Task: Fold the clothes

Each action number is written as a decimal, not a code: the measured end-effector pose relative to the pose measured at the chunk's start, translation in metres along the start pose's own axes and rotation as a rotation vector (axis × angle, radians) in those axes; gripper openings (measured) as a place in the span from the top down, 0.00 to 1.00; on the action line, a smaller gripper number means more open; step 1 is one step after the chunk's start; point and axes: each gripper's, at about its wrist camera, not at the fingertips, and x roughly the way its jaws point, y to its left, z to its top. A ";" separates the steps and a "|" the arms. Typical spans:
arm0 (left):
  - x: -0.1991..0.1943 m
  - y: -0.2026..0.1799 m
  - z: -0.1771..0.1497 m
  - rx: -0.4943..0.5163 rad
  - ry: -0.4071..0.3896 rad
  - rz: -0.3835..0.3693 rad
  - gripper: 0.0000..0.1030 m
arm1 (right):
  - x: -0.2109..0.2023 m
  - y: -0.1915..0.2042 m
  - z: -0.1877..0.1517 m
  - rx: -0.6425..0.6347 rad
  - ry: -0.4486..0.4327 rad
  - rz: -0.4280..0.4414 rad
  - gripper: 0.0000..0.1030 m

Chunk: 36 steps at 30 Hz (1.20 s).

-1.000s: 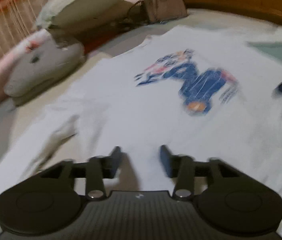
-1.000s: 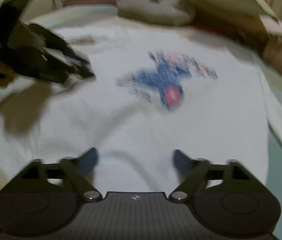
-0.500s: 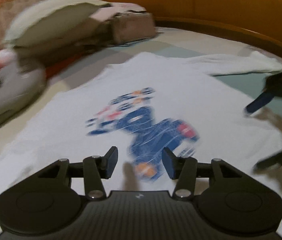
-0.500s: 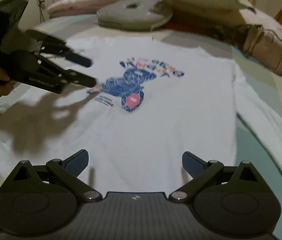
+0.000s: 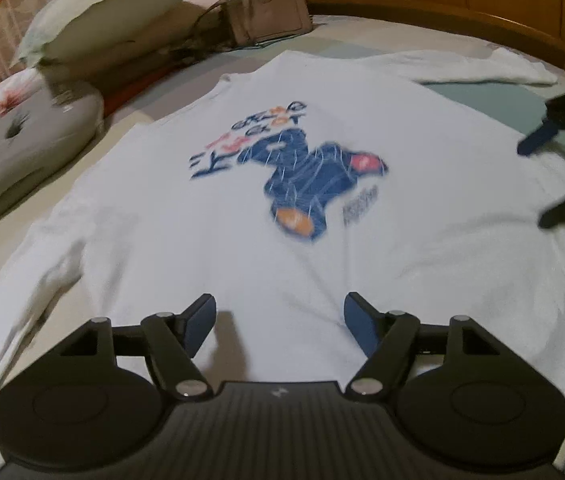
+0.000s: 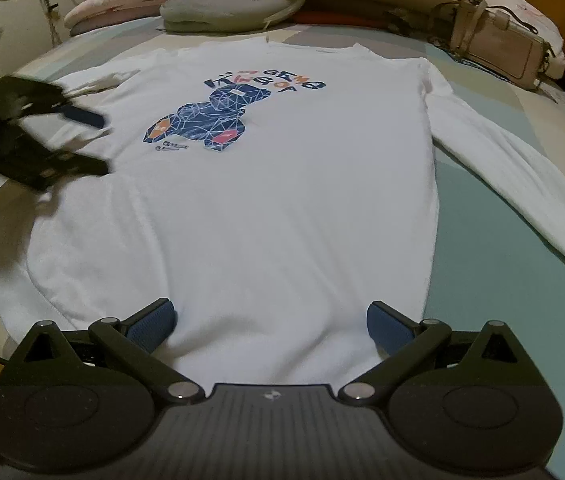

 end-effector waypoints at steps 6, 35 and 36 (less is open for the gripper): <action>-0.011 0.000 0.022 0.090 -0.049 0.031 0.30 | -0.001 0.008 0.014 -0.004 -0.004 -0.024 0.00; -0.034 -0.002 -0.003 0.074 -0.092 0.100 0.21 | 0.002 0.087 0.023 -0.081 -0.067 -0.024 0.00; -0.044 -0.007 -0.010 0.069 -0.094 0.104 0.21 | 0.003 0.093 0.026 -0.097 -0.073 -0.024 0.00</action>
